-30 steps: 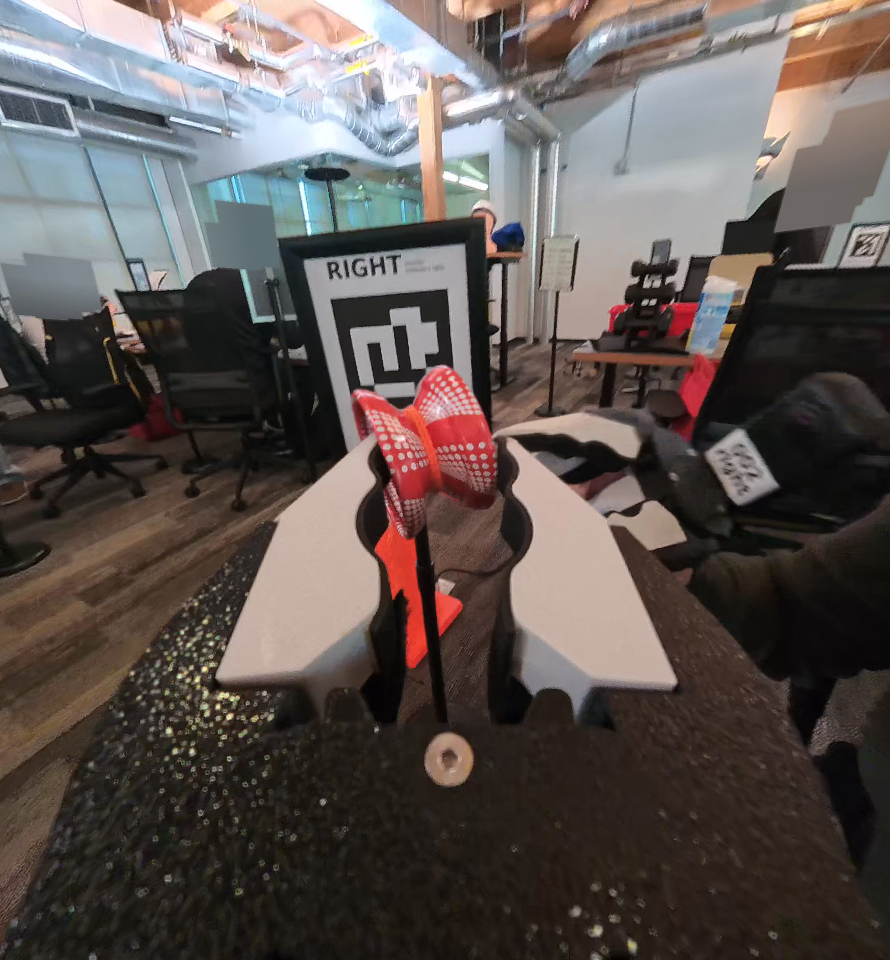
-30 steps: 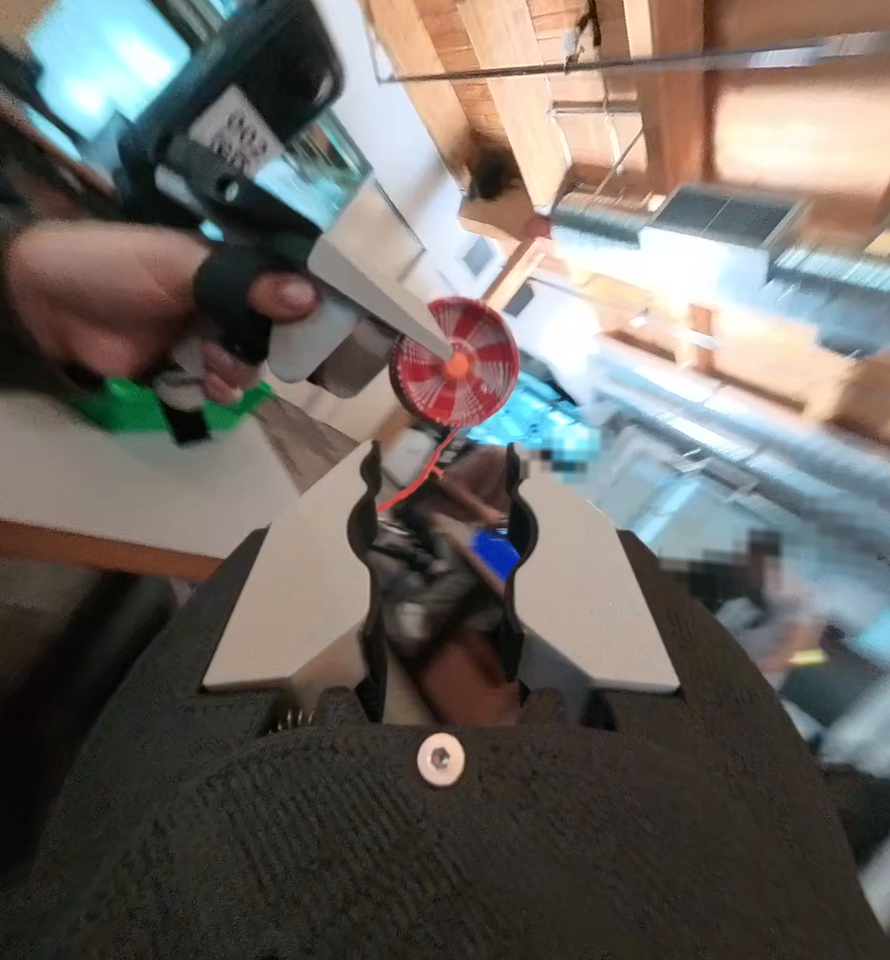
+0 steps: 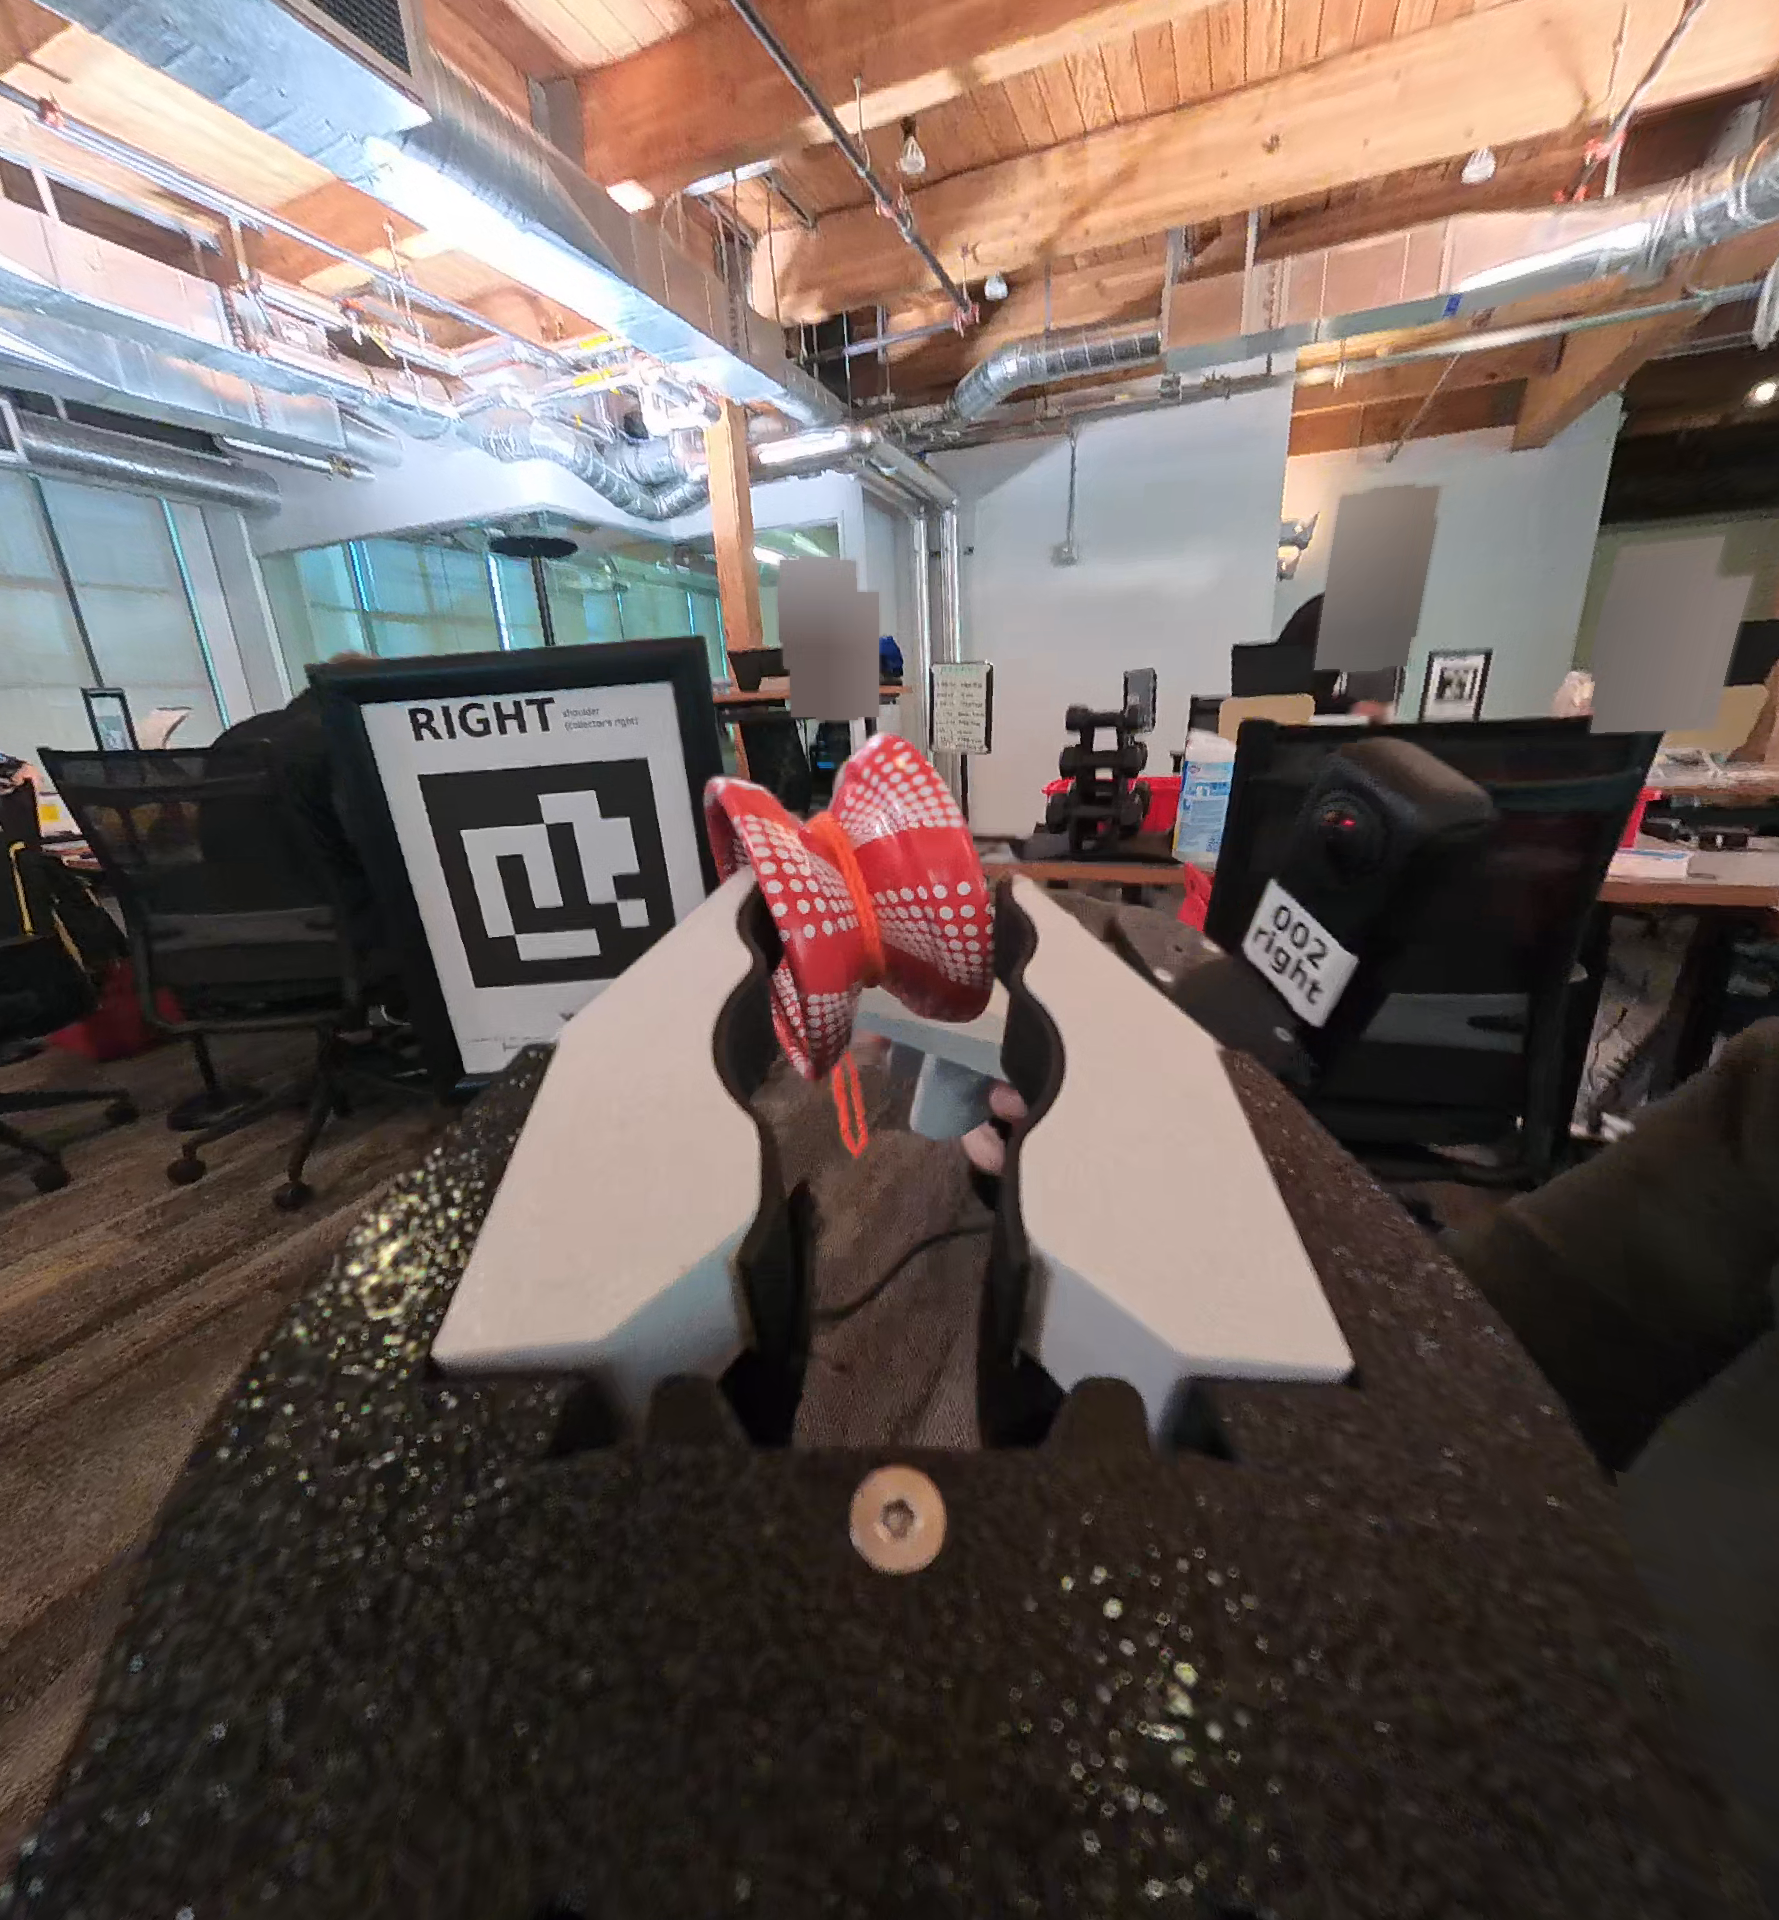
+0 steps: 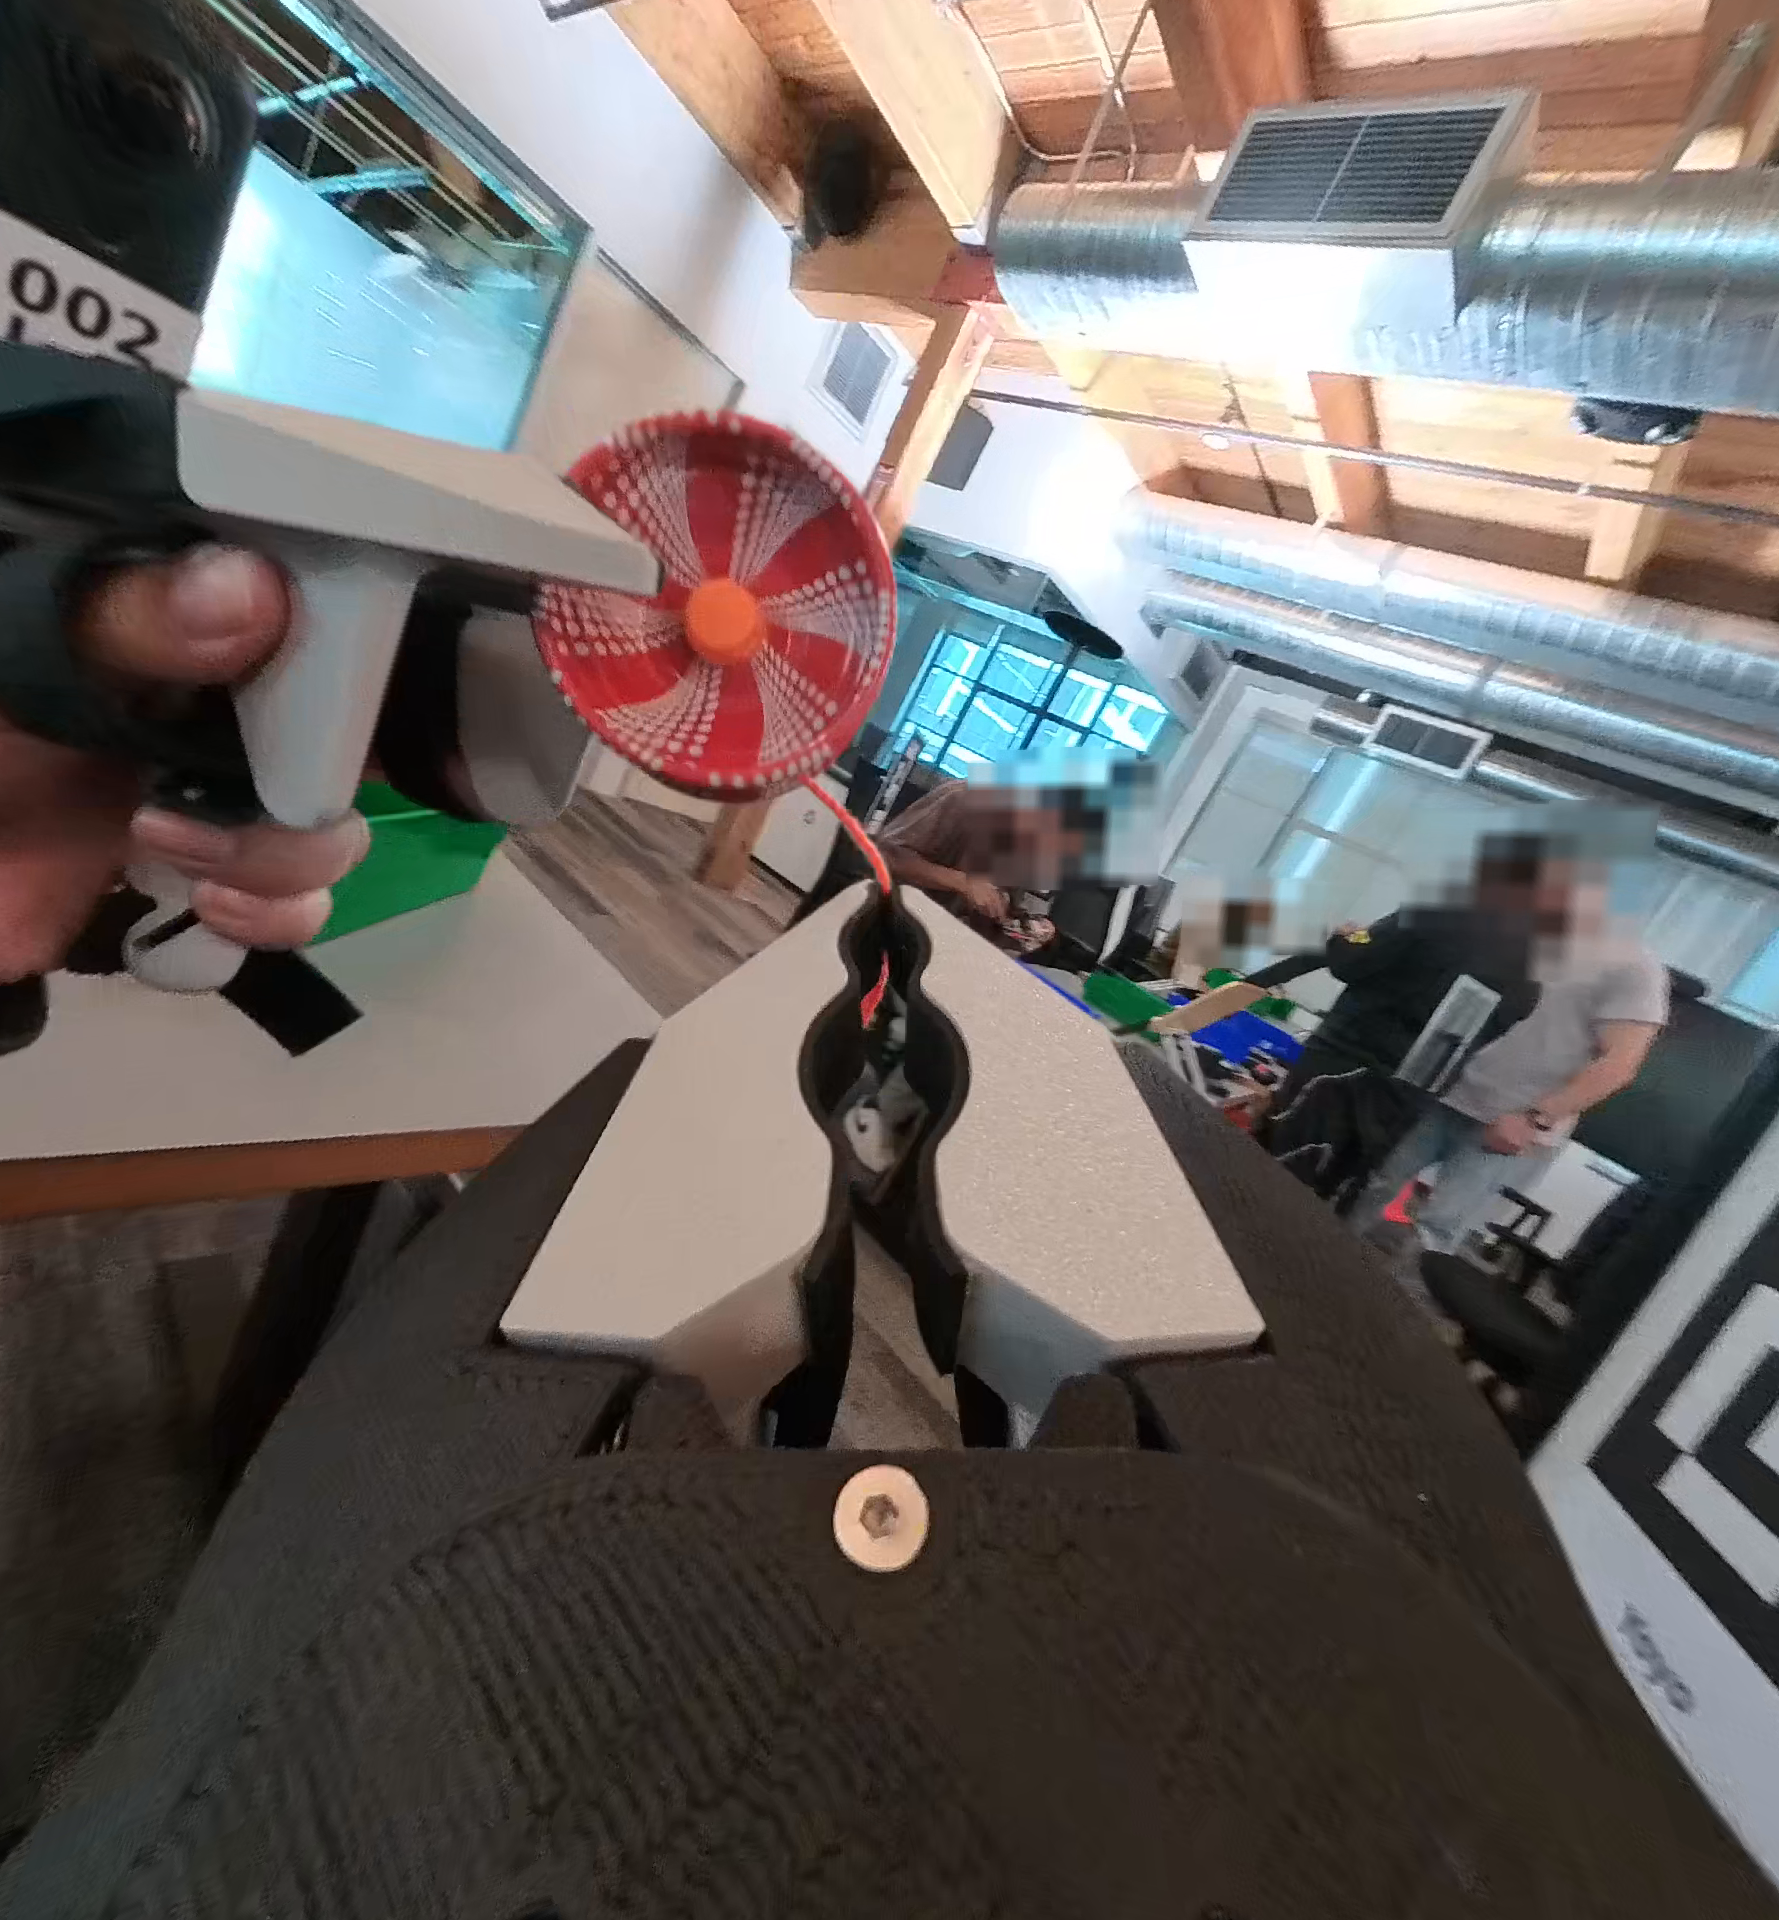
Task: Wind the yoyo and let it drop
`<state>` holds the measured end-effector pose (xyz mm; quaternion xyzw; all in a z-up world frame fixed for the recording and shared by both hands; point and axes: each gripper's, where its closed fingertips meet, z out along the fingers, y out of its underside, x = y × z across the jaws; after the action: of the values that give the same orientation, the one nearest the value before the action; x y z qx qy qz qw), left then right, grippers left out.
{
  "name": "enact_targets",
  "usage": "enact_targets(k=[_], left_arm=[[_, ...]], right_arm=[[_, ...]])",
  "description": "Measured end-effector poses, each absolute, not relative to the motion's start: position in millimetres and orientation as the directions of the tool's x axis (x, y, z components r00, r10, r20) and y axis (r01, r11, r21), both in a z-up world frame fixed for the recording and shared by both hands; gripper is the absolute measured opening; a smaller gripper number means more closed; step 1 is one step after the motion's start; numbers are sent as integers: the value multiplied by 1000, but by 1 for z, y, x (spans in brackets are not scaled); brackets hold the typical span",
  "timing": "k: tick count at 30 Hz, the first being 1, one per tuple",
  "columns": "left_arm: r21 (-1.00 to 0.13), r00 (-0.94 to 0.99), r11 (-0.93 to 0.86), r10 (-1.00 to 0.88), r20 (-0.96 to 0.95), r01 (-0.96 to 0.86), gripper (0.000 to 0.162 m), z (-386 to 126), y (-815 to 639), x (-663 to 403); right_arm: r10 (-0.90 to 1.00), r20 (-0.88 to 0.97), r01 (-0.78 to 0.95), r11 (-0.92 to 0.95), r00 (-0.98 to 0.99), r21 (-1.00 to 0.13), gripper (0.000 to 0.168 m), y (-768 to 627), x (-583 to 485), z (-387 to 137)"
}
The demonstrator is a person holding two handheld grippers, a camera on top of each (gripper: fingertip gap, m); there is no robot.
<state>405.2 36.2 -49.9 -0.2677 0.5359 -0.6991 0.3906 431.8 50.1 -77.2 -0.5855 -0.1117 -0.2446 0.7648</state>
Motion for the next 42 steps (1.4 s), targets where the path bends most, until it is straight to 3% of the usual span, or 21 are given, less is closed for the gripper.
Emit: enact_targets(k=[1, 7, 14, 20, 23, 26, 30, 33, 37, 42], left_arm=[[-950, -552, -148, -833, -30, 275, 39, -52, 38, 408], [-889, -510, -310, -854, 105, 337, 39, -84, 69, 446], [-861, -391, -338, -902, 183, 379, 38, -124, 163, 526], [-752, -329, -368, -920, 212, 547, 39, -113, 266, 619], [-674, -409, -499, -860, 306, 545, 38, -86, 309, 649], [-710, -373, -474, -875, 310, 521, 39, -42, 341, 673], [-697, -507, -555, -805, 309, 455, 39, 47, 352, 708], [-681, -516, -596, -778, 358, 427, 39, 101, 368, 725], [-741, -411, -523, -838, 358, 422, 39, 161, 386, 744], [-714, -514, -601, -766, 386, 359, 37, 219, 398, 770]], right_arm=[[-265, 464, 518, 189, 845, -834, 0, 49, 433, -78], [-370, 425, 508, 162, 826, -846, 0, 63, 462, -96], [-404, 326, 410, 140, 855, -901, 0, 149, 544, -144], [-434, 442, 501, 27, 785, -865, 0, 255, 642, -146], [-421, 506, 552, -15, 753, -834, 0, 294, 674, -109], [-414, 579, 615, -57, 702, -787, 0, 323, 696, -44], [-347, 698, 686, -180, 626, -705, 0, 351, 719, 58], [-247, 750, 681, -313, 614, -661, 0, 367, 741, 115], [-90, 742, 631, -465, 665, -622, 0, 379, 760, 167], [-114, 795, 650, -513, 596, -561, 0, 391, 781, 243]])
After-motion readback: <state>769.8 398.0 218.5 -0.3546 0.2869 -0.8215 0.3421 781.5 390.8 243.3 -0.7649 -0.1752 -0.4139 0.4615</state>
